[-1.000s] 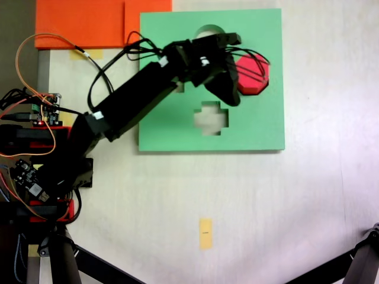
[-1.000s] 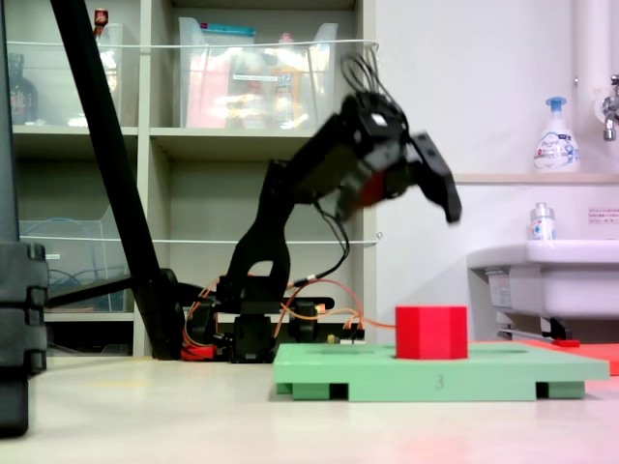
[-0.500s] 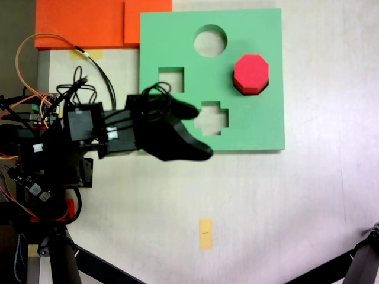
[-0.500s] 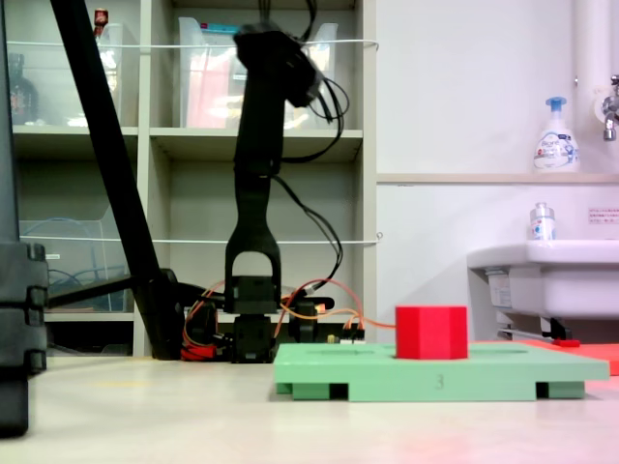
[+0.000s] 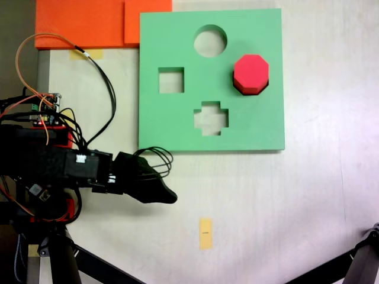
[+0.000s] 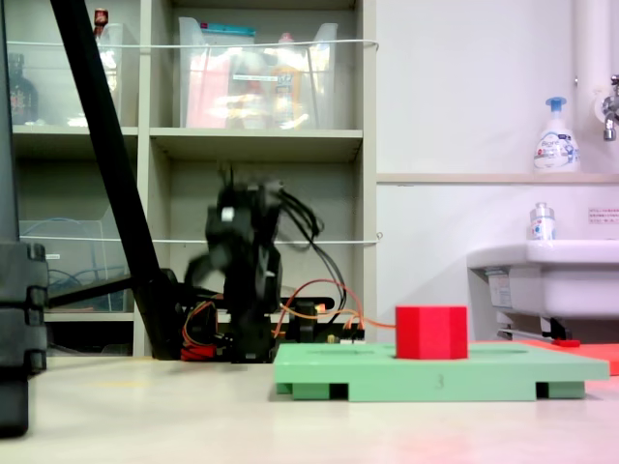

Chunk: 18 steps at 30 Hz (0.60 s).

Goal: Put the octagonal pillar block into the corresponding hole

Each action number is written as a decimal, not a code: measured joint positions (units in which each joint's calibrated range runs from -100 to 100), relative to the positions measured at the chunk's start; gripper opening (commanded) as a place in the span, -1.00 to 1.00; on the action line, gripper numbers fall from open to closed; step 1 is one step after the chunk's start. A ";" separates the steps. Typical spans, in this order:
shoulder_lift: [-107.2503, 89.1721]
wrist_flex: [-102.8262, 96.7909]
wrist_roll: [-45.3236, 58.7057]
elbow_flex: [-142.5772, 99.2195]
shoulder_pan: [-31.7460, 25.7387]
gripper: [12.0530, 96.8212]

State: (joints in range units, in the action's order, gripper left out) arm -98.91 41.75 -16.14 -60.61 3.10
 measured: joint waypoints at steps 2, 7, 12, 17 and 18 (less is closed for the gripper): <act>-0.41 -3.72 1.81 -3.04 0.20 -0.02; -0.55 -9.30 7.18 -17.64 0.29 -0.02; -0.82 -31.72 9.52 -31.95 -0.29 -0.05; -0.82 -45.52 12.50 -37.14 -0.59 -0.15; -0.82 -45.52 12.60 -37.14 -0.63 -0.15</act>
State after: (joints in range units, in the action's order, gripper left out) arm -99.73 -3.77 -3.54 -97.75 2.47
